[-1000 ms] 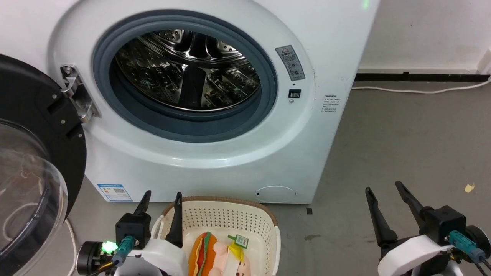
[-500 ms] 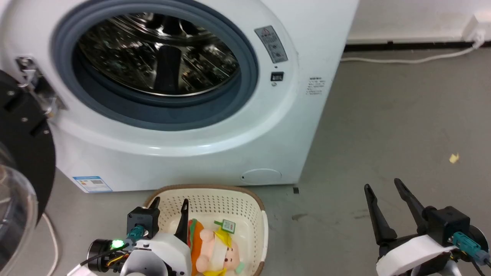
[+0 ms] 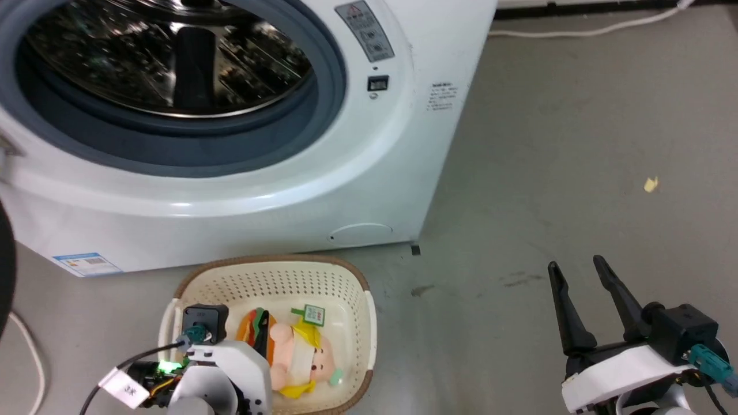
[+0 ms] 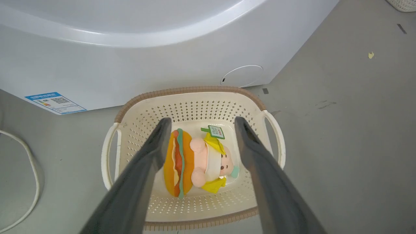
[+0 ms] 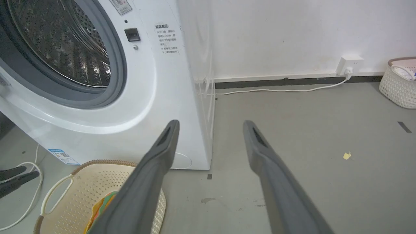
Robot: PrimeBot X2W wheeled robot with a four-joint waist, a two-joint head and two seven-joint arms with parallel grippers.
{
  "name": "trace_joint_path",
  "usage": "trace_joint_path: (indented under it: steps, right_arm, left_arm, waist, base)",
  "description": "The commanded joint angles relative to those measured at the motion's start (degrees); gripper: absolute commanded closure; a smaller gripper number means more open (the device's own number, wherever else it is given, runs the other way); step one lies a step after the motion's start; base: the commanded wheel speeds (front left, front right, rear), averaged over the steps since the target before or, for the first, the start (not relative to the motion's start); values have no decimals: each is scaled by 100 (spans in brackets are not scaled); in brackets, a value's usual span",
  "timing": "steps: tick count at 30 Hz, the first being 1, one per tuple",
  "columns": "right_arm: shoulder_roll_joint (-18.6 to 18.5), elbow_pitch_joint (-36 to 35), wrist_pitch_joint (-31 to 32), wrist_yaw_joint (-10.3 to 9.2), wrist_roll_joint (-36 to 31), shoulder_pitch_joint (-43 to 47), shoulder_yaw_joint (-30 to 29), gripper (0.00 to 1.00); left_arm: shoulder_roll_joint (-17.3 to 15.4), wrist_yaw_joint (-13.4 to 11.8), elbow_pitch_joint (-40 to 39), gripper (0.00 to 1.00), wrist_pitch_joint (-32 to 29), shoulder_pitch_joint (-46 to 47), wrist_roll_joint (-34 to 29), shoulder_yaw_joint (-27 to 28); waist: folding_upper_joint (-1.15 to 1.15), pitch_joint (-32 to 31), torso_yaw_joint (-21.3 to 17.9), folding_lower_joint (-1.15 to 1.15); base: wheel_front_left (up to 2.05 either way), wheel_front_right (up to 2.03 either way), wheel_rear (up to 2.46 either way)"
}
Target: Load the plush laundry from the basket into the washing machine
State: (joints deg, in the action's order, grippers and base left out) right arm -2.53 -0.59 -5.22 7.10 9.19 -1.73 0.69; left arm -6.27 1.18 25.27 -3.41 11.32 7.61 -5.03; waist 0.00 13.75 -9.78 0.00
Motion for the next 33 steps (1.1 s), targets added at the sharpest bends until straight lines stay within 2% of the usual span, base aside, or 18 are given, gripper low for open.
trace_joint_path:
  steps: [1,20,27,33]
  right_arm:
    - [-14,-39,-50,15,70,-90,18,0]
    - [-19,-243,-283,21,667,-288,127,0]
    - [-21,-333,-369,23,863,-326,99,0]
    - [-22,-459,-443,25,1043,-357,111,0]
  left_arm:
    - [-53,12,124,0,-28,137,40,-31]
    - [-688,-102,1240,0,-307,940,236,-345]
    - [-812,-67,1606,0,-472,1319,262,-558]
    - [-957,-158,1982,0,-719,1672,249,-757]
  waist:
    - [0,105,-85,0]
    - [0,1127,-638,0]
    - [0,1489,-782,0]
    - [0,1801,-897,0]
  base:
    - [0,0,0]
    - [0,0,0]
    - [0,0,0]
    - [1,1,1]
